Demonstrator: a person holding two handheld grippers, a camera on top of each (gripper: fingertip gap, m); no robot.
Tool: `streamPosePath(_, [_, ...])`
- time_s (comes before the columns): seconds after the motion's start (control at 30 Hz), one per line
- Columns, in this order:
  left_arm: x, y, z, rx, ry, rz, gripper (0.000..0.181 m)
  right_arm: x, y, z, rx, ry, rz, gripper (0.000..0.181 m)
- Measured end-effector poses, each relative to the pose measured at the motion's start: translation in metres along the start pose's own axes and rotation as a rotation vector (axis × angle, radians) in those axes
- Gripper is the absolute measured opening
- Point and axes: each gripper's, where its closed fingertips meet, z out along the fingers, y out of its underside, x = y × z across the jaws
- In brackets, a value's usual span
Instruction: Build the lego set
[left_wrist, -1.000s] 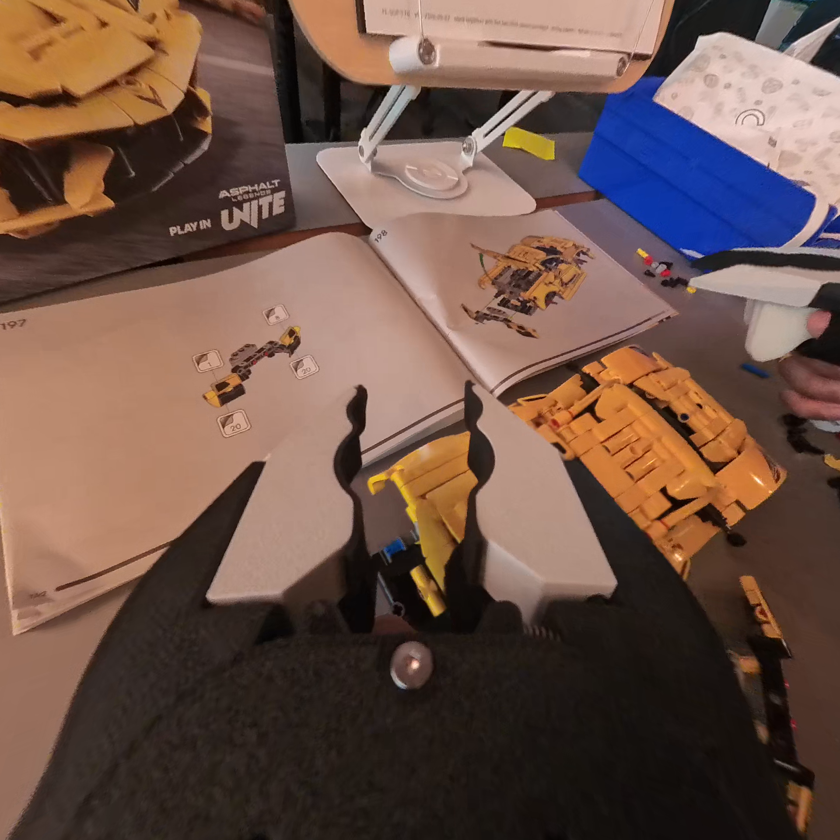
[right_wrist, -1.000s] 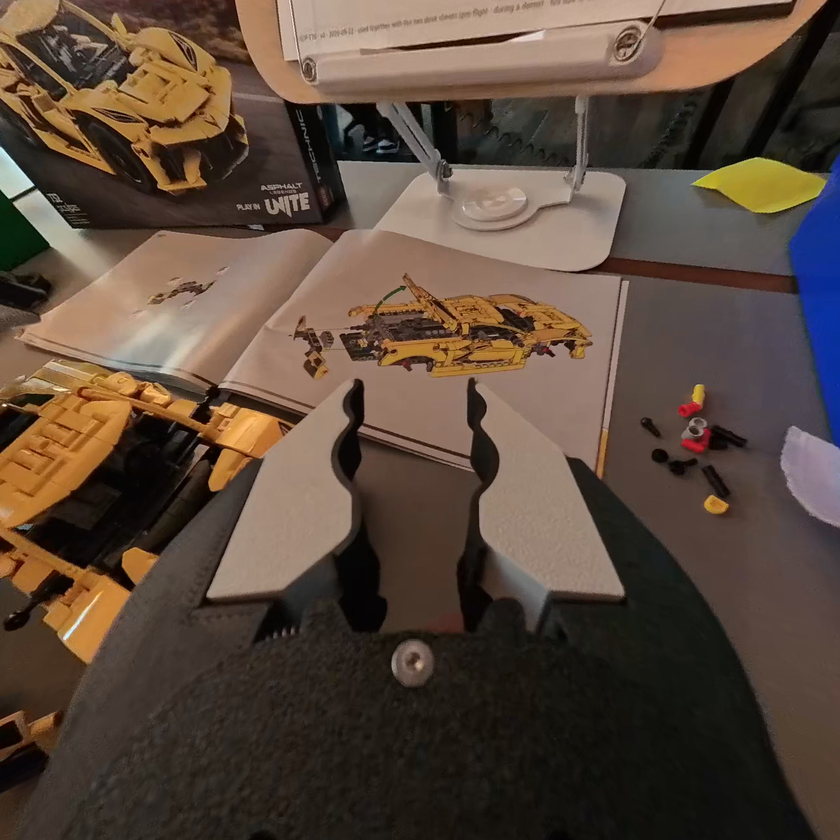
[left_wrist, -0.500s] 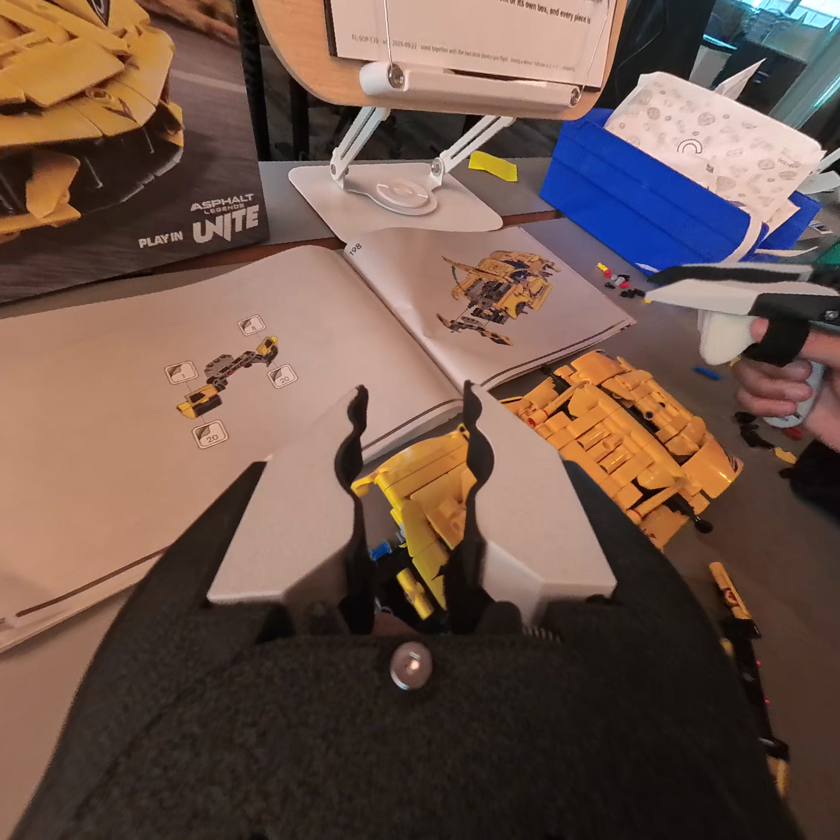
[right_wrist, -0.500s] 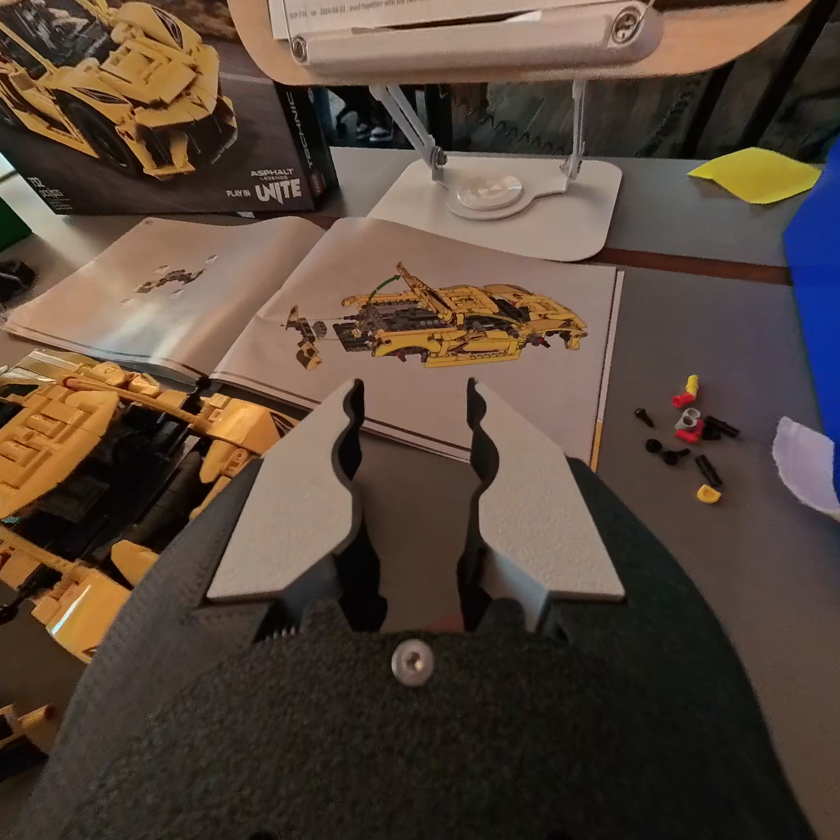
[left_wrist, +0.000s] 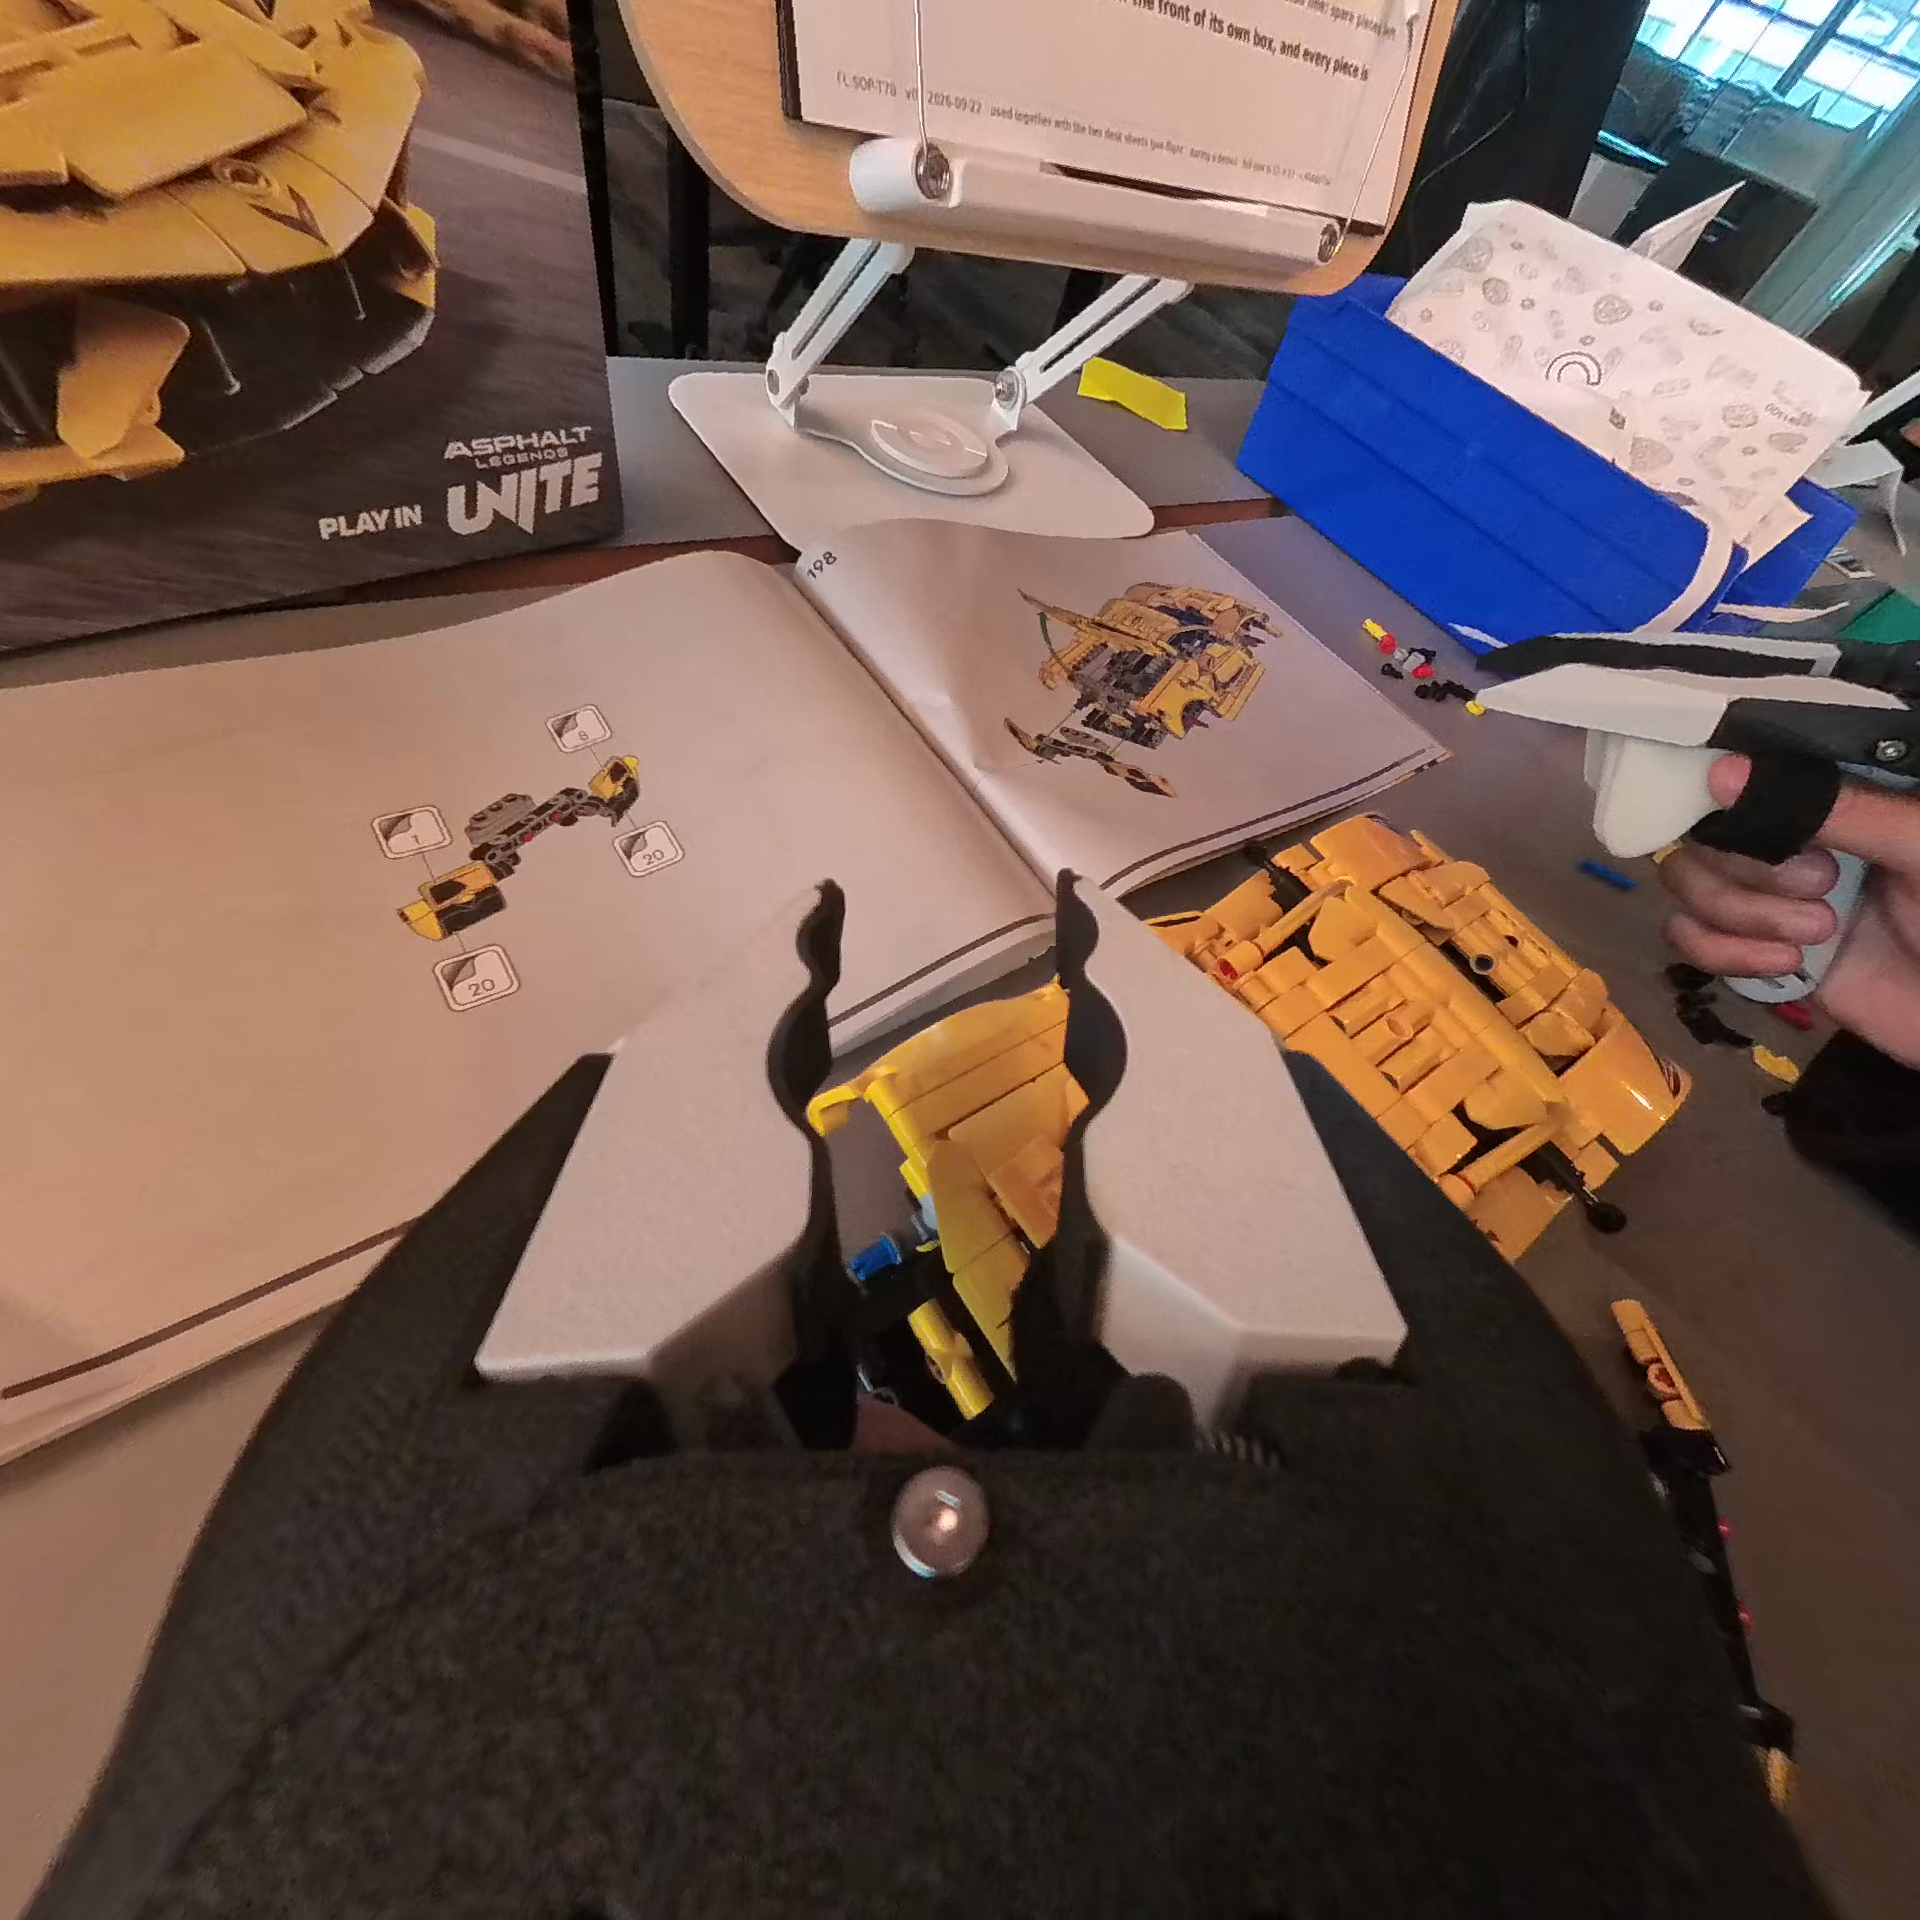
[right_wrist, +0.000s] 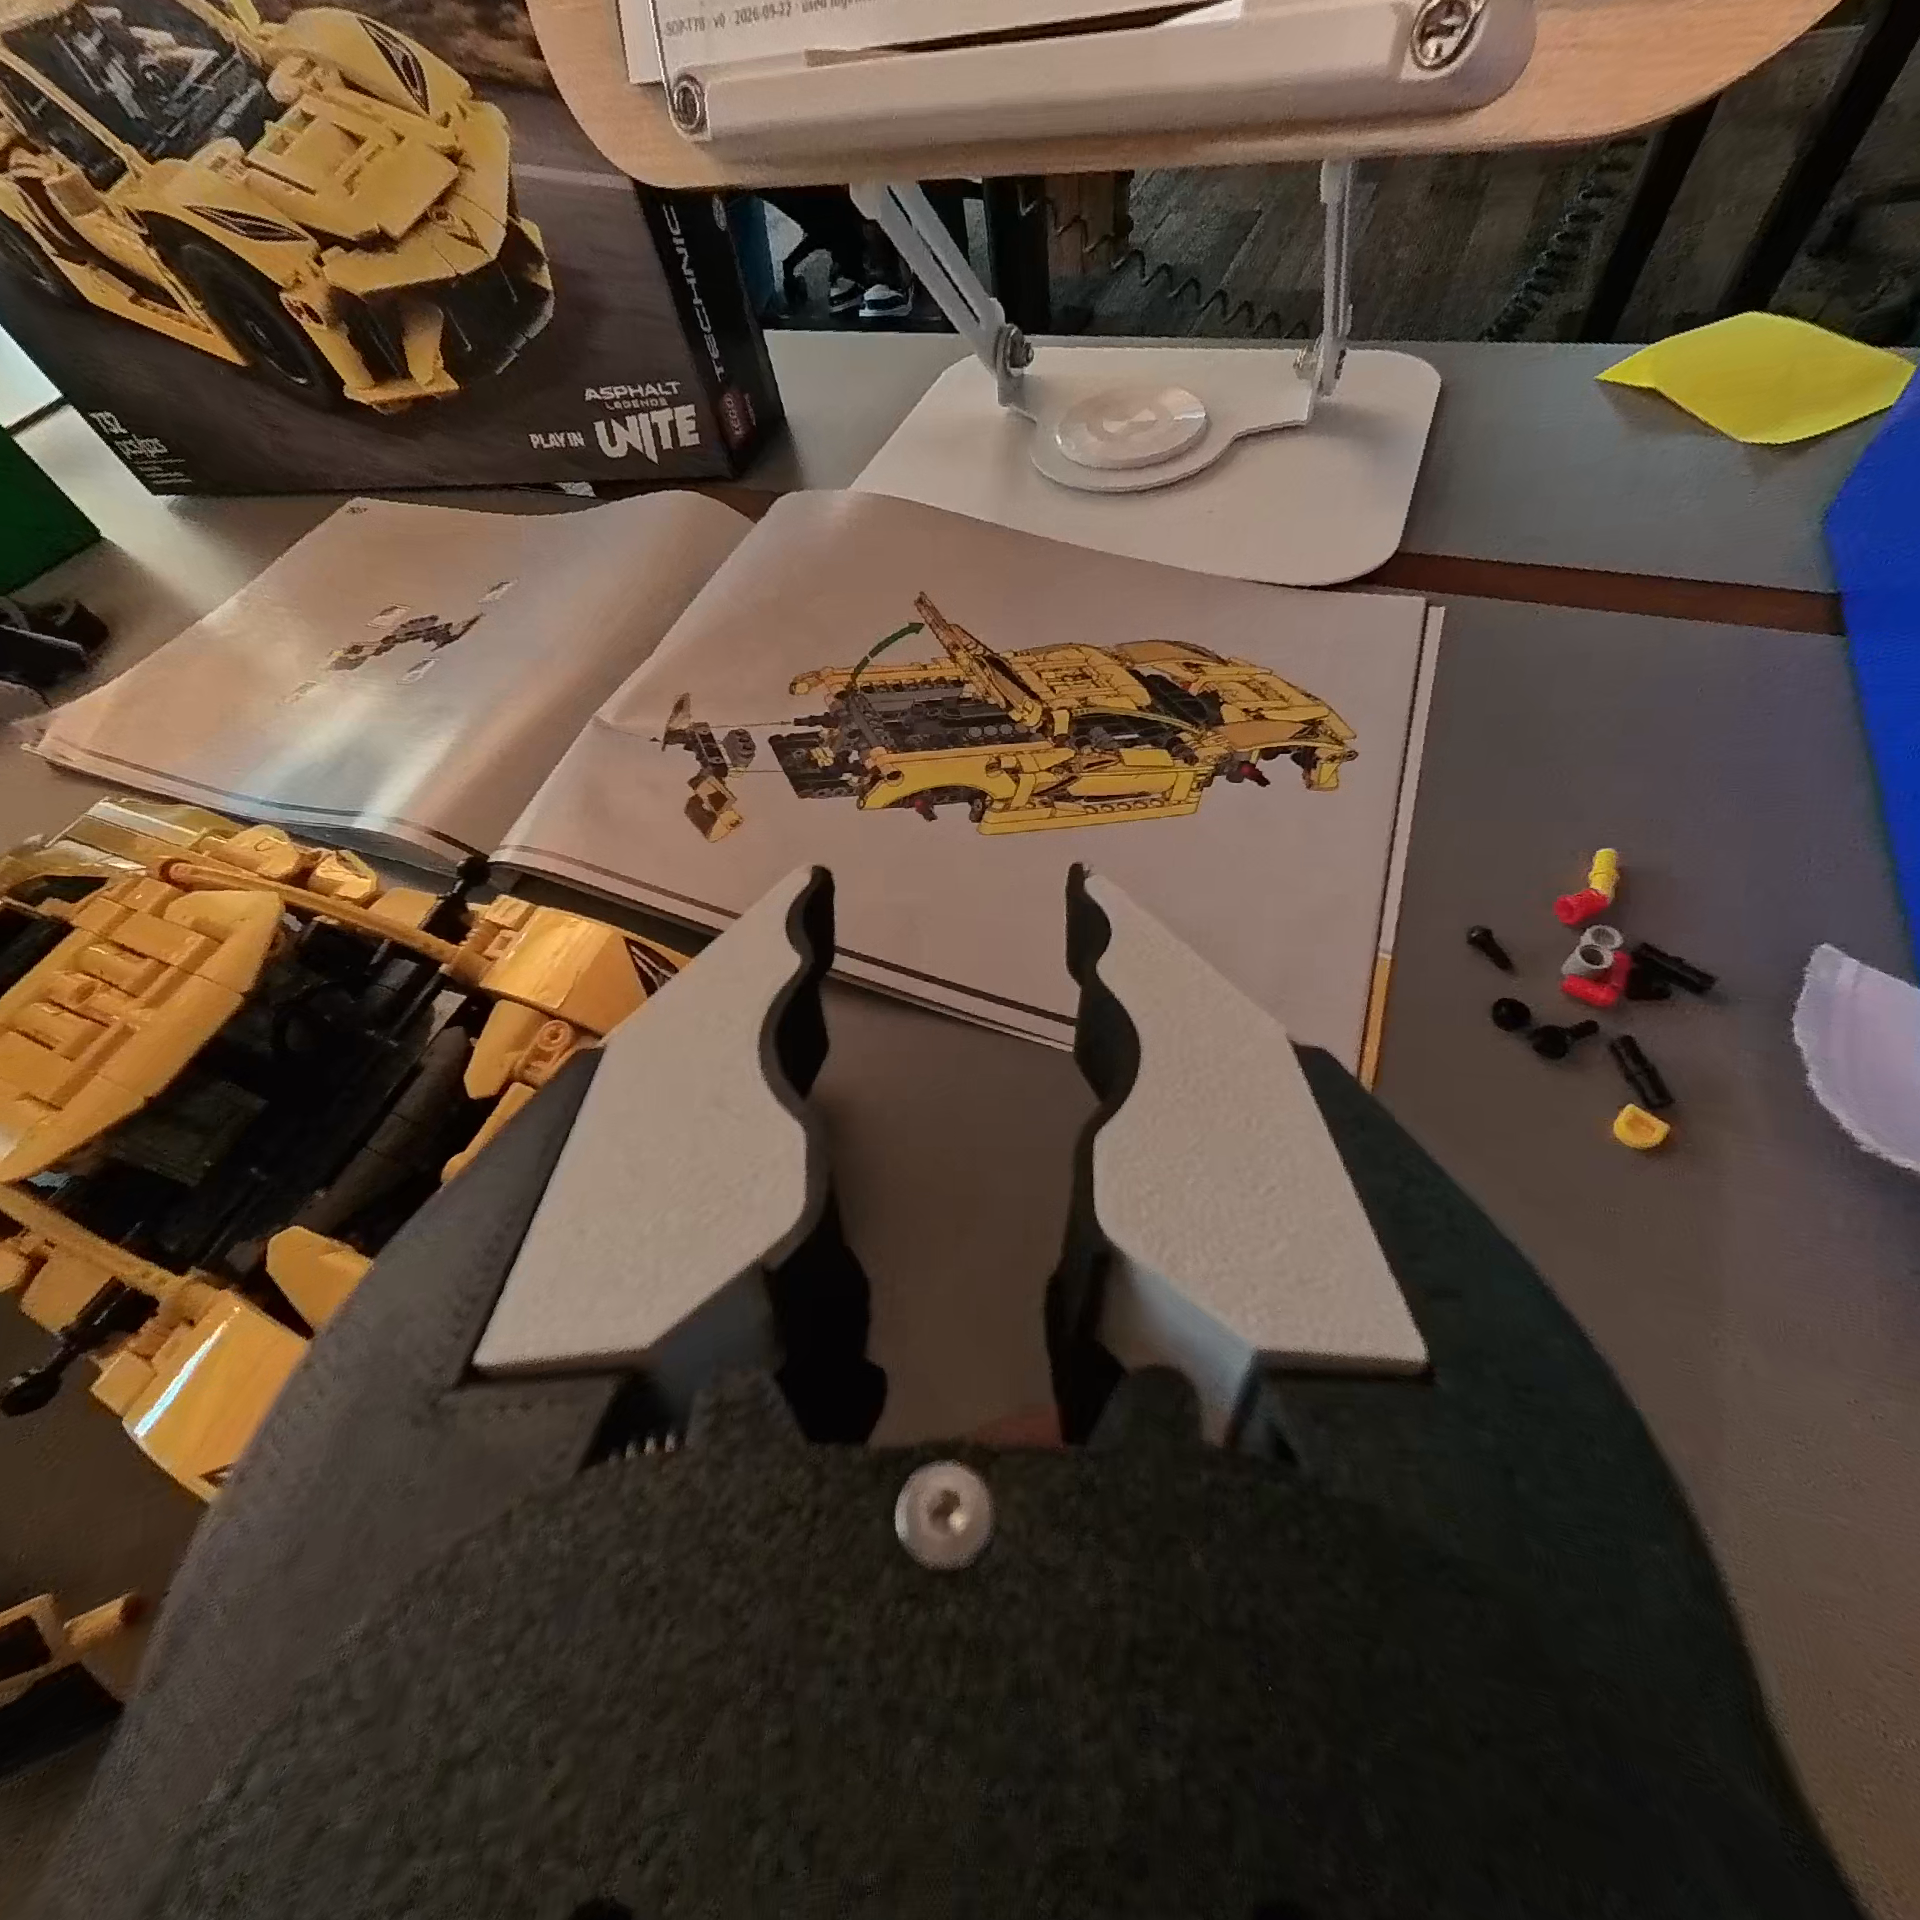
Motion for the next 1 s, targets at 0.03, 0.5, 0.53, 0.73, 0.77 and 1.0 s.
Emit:
streamPosePath(0.03, [0.000, 0.000, 0.000, 0.001, 0.000, 0.000, 0.041, 0.000, 0.000, 0.000, -0.001, -0.002, 0.001, 0.045])
streamPosePath(0.5, [0.003, -0.004, -0.004, 0.001, 0.023, -0.024, 0.041, -0.001, 0.001, 0.001, -0.002, 0.000, -0.012, 0.045])
streamPosePath(0.53, [0.005, -0.005, -0.005, 0.000, 0.036, -0.029, 0.041, -0.002, 0.001, 0.001, 0.000, -0.003, -0.016, 0.045])
streamPosePath(0.73, [0.020, -0.017, -0.037, -0.014, 0.212, -0.101, 0.042, -0.026, -0.016, -0.015, 0.038, -0.096, 0.004, 0.051])
streamPosePath(0.77, [0.021, -0.011, -0.045, -0.049, 0.233, -0.094, 0.043, -0.033, -0.017, -0.022, 0.033, -0.124, 0.014, 0.054])
streamPosePath(1.0, [0.017, 0.062, -0.075, -0.305, 0.205, -0.045, 0.064, -0.094, 0.061, -0.059, -0.240, -0.231, -0.074, 0.089])
